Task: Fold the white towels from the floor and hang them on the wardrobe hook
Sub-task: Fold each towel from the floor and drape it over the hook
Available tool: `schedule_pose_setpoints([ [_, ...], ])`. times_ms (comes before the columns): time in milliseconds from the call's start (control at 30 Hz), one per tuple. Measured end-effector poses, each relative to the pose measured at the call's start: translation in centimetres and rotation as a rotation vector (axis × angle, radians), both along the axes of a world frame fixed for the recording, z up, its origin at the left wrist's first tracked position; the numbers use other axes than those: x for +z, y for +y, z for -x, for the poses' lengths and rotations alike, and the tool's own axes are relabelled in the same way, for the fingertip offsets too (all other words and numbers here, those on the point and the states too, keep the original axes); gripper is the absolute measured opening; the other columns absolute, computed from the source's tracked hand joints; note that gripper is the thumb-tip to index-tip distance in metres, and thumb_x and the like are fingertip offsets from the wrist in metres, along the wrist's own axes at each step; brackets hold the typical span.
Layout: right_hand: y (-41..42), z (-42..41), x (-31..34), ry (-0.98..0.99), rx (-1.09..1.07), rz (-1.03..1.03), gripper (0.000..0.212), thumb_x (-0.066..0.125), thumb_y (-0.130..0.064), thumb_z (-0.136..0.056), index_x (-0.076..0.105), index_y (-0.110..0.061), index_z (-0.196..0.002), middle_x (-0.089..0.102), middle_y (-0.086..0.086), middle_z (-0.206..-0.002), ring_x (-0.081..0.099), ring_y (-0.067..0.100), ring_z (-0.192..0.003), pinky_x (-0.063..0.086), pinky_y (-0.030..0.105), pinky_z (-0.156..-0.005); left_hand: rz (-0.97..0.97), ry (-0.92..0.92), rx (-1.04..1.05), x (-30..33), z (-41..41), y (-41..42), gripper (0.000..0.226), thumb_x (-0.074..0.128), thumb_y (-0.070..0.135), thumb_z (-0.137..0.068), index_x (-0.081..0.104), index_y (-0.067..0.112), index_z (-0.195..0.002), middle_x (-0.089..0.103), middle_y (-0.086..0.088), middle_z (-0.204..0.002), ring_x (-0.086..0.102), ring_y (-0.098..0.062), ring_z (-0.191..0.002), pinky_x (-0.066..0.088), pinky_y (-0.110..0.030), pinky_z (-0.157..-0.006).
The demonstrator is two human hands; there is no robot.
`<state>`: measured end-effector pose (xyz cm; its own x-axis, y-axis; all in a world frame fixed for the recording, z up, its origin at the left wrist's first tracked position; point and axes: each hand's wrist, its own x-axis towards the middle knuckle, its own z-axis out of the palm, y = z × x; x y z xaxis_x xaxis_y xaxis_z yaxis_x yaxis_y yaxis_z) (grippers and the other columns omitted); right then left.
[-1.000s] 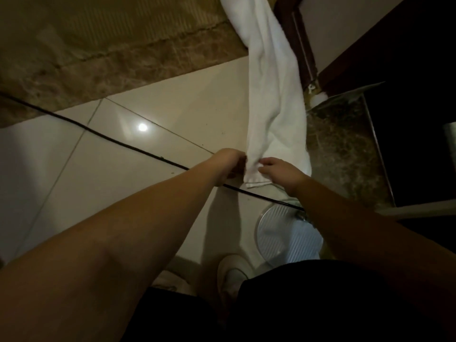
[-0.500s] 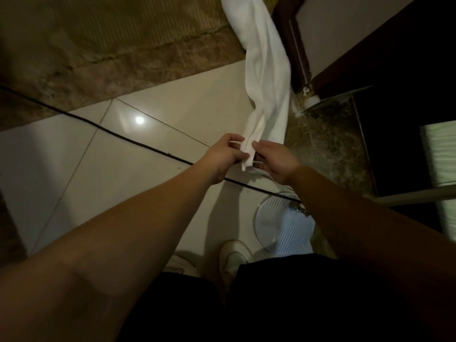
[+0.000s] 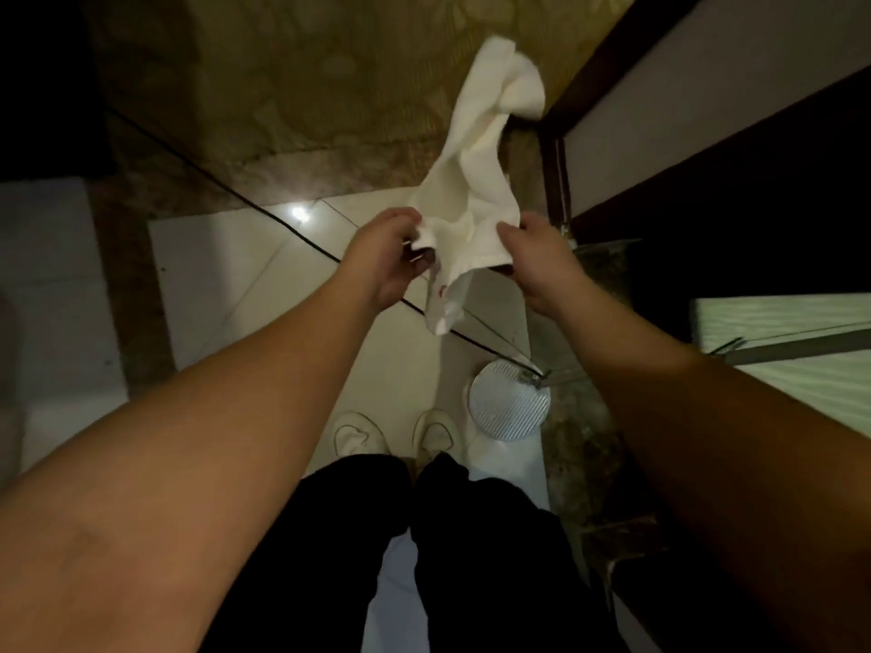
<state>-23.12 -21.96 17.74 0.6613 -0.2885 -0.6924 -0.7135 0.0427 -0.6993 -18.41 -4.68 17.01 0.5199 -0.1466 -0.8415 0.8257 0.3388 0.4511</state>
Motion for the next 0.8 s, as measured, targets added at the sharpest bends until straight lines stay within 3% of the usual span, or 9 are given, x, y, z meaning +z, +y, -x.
schedule_pose_setpoints([
  [67, 0.4, -1.5, 4.2, -0.030, 0.067, 0.094, 0.035, 0.048, -0.019, -0.105, 0.053, -0.008, -0.138, 0.065, 0.001, -0.112, 0.063, 0.010, -0.094, 0.055, 0.017, -0.067, 0.055, 0.009, 0.099, 4.9, -1.2, 1.8, 0.022, 0.045, -0.007, -0.094, 0.061, 0.005, -0.085, 0.060, -0.014, -0.094, 0.060, -0.025, -0.078, 0.052, -0.023, -0.051],
  [167, 1.8, -4.1, 10.6, -0.091, 0.024, 0.037, 0.036, 0.047, -0.017, -0.106, 0.051, -0.008, -0.140, 0.065, 0.002, -0.112, 0.066, 0.017, -0.101, 0.061, 0.032, -0.081, 0.107, -0.030, 0.241, 12.5, -2.8, 4.5, 0.017, 0.049, -0.003, -0.098, 0.062, 0.002, -0.087, 0.061, -0.015, -0.088, 0.062, -0.024, -0.073, 0.053, -0.023, -0.049],
  [300, 4.6, -5.4, 19.2, -0.143, 0.061, -0.008, 0.034, 0.047, -0.019, -0.106, 0.053, -0.010, -0.138, 0.065, 0.000, -0.110, 0.067, 0.017, -0.099, 0.059, 0.022, -0.063, 0.126, -0.111, 0.371, 22.9, -2.3, 8.7, 0.029, 0.036, -0.006, -0.097, 0.063, 0.003, -0.090, 0.056, -0.014, -0.088, 0.057, -0.024, -0.075, 0.056, -0.023, -0.054],
  [433, 7.3, -5.0, 27.3, -0.180, 0.094, -0.062, 0.033, 0.048, -0.019, -0.105, 0.054, -0.008, -0.136, 0.065, 0.008, -0.121, 0.067, 0.021, -0.105, 0.059, 0.027, -0.071, 0.184, -0.235, 0.429, 32.7, 0.9, 13.4, 0.047, 0.033, -0.016, -0.065, 0.067, 0.000, -0.092, 0.063, -0.014, -0.085, 0.062, -0.027, -0.081, 0.059, -0.030, -0.069],
  [533, 9.4, -3.7, 33.0, -0.199, 0.131, -0.077, 0.036, 0.052, -0.023, -0.102, 0.058, -0.010, -0.136, 0.065, 0.008, -0.123, 0.066, 0.023, -0.110, 0.060, 0.033, -0.080, 0.042, -0.383, 0.366, 38.7, 4.0, 16.8, 0.050, 0.030, -0.024, -0.084, 0.068, 0.005, -0.097, 0.071, -0.008, -0.078, 0.067, -0.021, -0.082, 0.059, -0.026, -0.074],
  [600, 10.9, -2.4, 36.2, -0.223, 0.178, -0.094, 0.039, 0.056, -0.028, -0.097, 0.061, -0.013, -0.132, 0.067, 0.007, -0.122, 0.067, 0.024, -0.109, 0.060, 0.032, -0.078, -0.073, -0.458, 0.365, 41.9, 6.6, 19.3, 0.038, 0.039, -0.015, -0.096, 0.069, 0.009, -0.097, 0.074, -0.004, -0.078, 0.071, -0.017, -0.077, 0.059, -0.024, -0.072],
  [700, 13.3, -0.2, 40.4, -0.258, 0.216, -0.123, 0.033, 0.061, -0.031, -0.086, 0.070, -0.019, -0.115, 0.071, 0.005, -0.112, 0.069, 0.022, -0.103, 0.057, 0.026, -0.067, -0.276, -0.517, 0.441, 46.0, 11.2, 23.5, 0.029, 0.048, -0.007, -0.099, 0.071, 0.010, -0.093, 0.073, -0.006, -0.082, 0.071, -0.017, -0.078, 0.059, -0.024, -0.071],
  [800, 15.6, 2.1, 43.8, -0.269, 0.273, -0.133, 0.032, 0.063, -0.032, -0.090, 0.070, -0.018, -0.118, 0.072, 0.007, -0.111, 0.070, 0.024, -0.102, 0.057, 0.028, -0.068, -0.500, -0.569, 0.419, 49.5, 16.9, 27.7, 0.019, 0.056, 0.007, -0.100, 0.073, 0.014, -0.101, 0.072, -0.009, -0.096, 0.068, -0.020, -0.091, 0.054, -0.029, -0.082],
])
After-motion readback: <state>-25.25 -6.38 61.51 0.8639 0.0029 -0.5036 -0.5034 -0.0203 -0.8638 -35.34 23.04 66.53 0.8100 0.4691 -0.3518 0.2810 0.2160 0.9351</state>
